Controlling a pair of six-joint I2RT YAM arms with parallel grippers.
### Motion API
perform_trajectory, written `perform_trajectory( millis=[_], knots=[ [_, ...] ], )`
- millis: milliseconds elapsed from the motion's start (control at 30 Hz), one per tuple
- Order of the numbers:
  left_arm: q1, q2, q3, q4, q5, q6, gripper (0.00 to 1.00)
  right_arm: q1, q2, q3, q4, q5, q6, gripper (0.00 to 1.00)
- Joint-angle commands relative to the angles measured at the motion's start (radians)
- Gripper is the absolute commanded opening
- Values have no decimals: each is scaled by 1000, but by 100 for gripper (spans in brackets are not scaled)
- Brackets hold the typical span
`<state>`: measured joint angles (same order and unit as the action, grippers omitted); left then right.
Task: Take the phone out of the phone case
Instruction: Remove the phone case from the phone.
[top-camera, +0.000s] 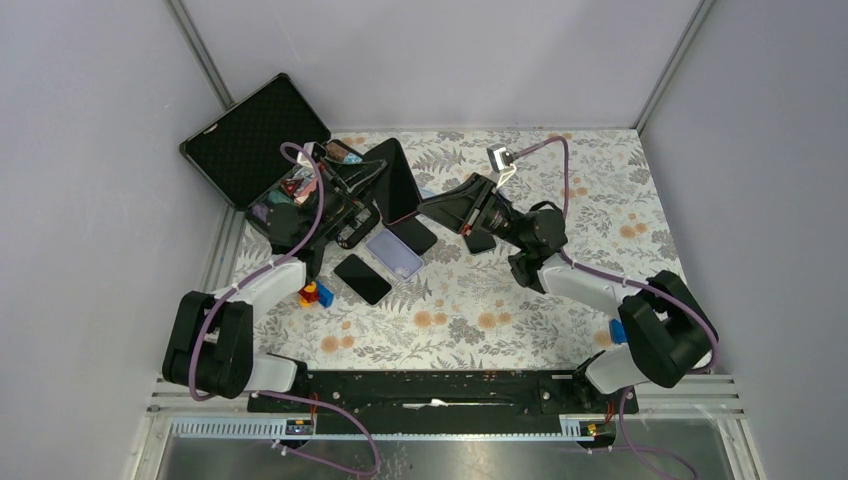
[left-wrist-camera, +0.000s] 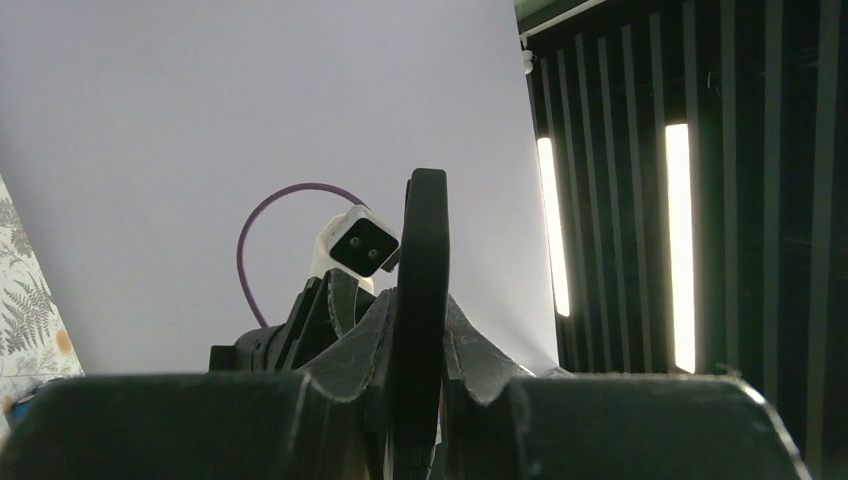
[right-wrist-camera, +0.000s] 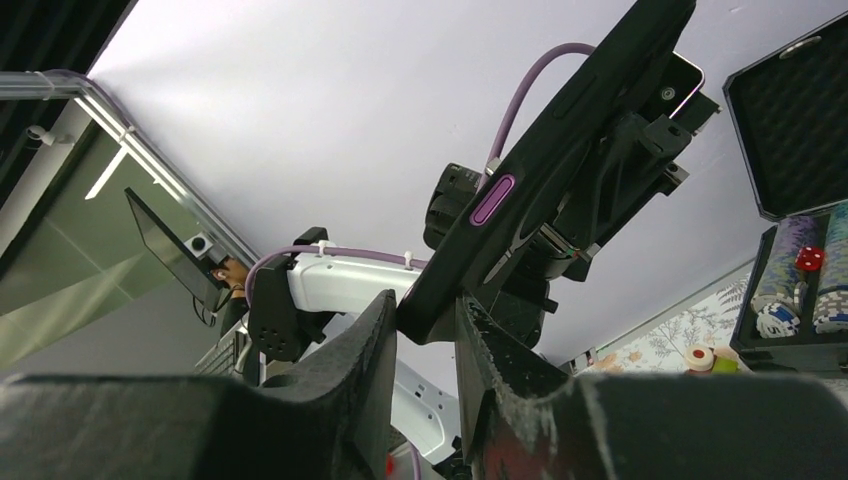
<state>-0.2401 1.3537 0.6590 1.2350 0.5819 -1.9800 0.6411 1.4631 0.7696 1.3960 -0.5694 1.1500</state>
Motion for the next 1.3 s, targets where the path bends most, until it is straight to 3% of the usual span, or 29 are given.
perform_trajectory(
  millis=[0,600,800,1033,1267],
  knots=[
    [5,-34,24,186,-12,-254,0,-24,20,-9,74,-40,-28,19],
    [5,-58,15,187,11,-305,0,-73,98,74,-8,-295,-205,35],
    [5,-56,25,184,22,-301,0,-76,66,130,-220,-405,-340,37],
    [5,-54,32,184,26,-298,0,-81,-6,150,-594,-270,-584,37],
    [5,-46,33,182,18,-274,0,-81,-55,93,-537,-178,-537,50]
  ],
)
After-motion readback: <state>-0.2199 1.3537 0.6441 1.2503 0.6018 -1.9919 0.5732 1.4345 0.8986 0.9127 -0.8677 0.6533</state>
